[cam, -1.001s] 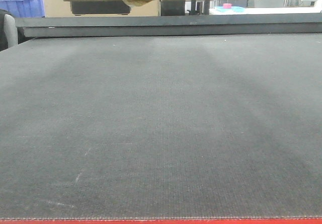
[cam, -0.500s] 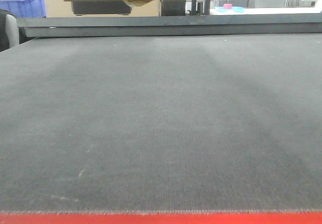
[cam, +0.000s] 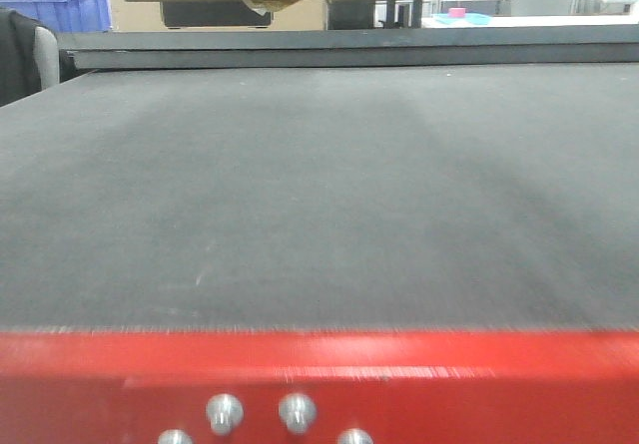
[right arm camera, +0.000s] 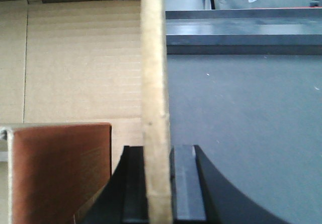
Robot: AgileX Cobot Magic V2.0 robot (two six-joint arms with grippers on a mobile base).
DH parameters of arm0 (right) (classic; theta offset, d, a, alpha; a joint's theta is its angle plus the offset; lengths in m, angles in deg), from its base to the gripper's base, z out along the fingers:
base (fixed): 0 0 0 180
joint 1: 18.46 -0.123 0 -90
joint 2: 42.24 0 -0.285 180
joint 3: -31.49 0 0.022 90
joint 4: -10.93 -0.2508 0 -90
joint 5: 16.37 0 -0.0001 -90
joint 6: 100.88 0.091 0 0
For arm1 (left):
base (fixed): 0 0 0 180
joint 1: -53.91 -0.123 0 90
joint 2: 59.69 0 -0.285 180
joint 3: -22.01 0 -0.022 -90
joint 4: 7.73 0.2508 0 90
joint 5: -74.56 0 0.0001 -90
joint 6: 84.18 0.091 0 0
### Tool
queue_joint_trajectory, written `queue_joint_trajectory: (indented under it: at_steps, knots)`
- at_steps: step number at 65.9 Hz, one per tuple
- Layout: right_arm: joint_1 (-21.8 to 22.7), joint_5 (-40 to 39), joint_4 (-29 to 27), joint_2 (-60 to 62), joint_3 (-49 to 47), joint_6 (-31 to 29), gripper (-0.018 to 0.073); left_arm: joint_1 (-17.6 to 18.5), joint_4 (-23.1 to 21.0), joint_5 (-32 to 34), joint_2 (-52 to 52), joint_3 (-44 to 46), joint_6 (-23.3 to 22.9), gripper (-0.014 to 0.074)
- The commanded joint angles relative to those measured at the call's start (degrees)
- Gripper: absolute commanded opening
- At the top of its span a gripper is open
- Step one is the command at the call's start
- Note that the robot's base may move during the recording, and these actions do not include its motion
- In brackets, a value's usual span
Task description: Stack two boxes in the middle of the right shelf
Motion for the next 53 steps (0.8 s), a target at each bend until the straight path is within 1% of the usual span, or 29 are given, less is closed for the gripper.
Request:
queue_joint_trajectory:
  at_steps: [1, 53]
  knots:
    - [0.4, -2.9, 2.7, 0.9, -0.6, 0.0, -0.0154, -0.2, 3.8, -0.4, -0.9, 0.5, 0.0, -0.0111]
    - [0.4, -2.9, 2.7, 0.9, -0.6, 0.0, -0.0154, -0.2, 3.8, -0.4, -0.9, 0.5, 0.0, -0.0111]
